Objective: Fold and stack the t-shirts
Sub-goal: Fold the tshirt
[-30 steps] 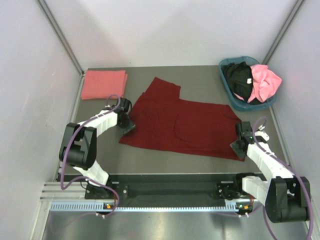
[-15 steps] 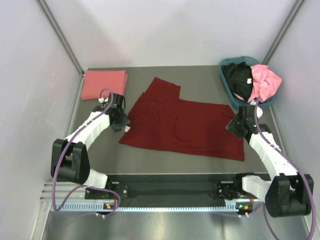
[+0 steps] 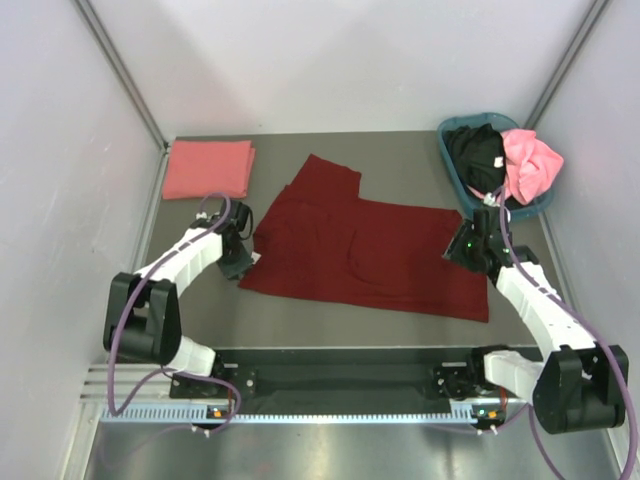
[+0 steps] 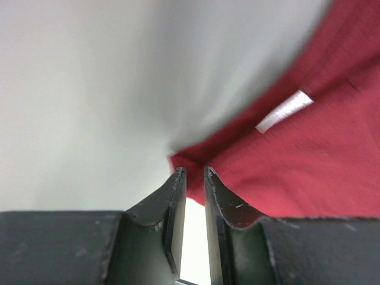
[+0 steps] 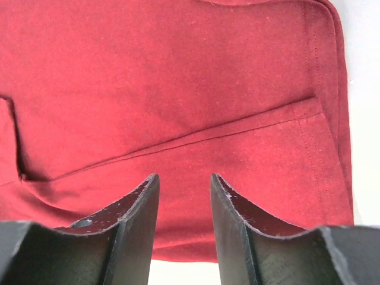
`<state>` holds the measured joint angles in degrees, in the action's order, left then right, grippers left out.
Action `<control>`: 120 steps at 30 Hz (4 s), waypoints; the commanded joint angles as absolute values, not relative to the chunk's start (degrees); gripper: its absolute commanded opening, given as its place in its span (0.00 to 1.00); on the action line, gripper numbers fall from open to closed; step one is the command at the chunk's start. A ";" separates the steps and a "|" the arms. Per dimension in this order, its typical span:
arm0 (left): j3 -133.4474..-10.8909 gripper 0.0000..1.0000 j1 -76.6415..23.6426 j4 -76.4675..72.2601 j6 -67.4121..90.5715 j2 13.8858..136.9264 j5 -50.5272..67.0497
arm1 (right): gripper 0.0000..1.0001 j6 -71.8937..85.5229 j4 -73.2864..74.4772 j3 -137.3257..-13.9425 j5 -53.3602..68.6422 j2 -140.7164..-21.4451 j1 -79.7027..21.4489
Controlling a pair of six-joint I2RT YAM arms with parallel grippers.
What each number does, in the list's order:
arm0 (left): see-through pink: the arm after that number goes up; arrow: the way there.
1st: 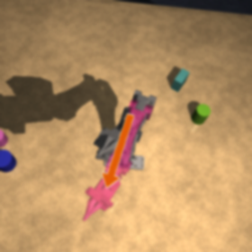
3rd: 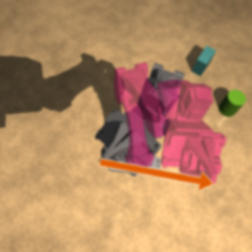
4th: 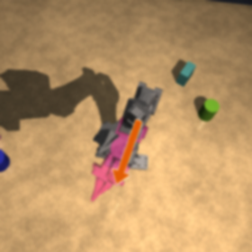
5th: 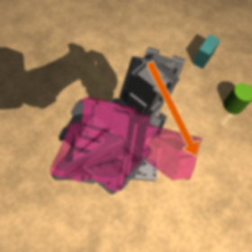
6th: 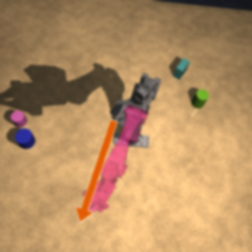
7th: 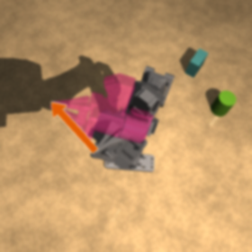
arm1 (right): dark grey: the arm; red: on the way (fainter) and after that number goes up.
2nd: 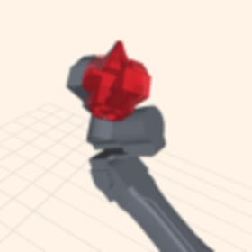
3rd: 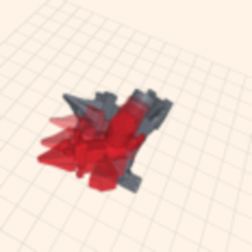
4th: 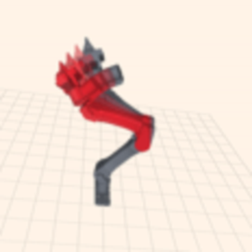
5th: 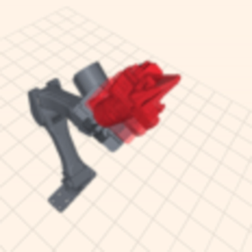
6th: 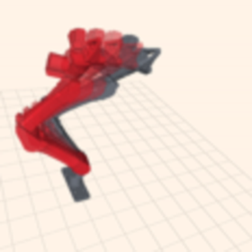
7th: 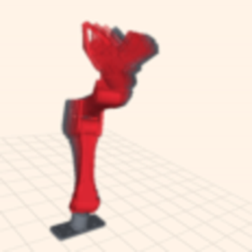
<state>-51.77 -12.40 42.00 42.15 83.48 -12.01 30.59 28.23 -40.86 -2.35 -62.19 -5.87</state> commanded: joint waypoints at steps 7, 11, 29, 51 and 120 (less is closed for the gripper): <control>-60.30 0.26 -15.02 45.01 38.50 77.36 -12.41 | 0.39 31.29 23.73 -36.83 -0.62 -62.49 -6.50; -56.00 0.08 -15.64 42.28 40.16 75.76 -3.79 | 0.39 31.29 23.47 -37.00 -0.53 -62.67 -6.59; -50.27 0.00 -15.47 41.65 45.88 83.87 -6.24 | 0.39 30.67 23.38 -36.30 -2.99 -62.22 -6.50; -48.35 0.00 -15.47 41.84 44.30 87.10 -14.51 | 0.39 30.67 22.41 -36.30 -3.60 -63.02 -6.50; -44.65 0.00 -10.02 55.36 56.51 79.19 -25.05 | 0.37 32.78 31.82 -39.64 -8.17 -66.27 -4.75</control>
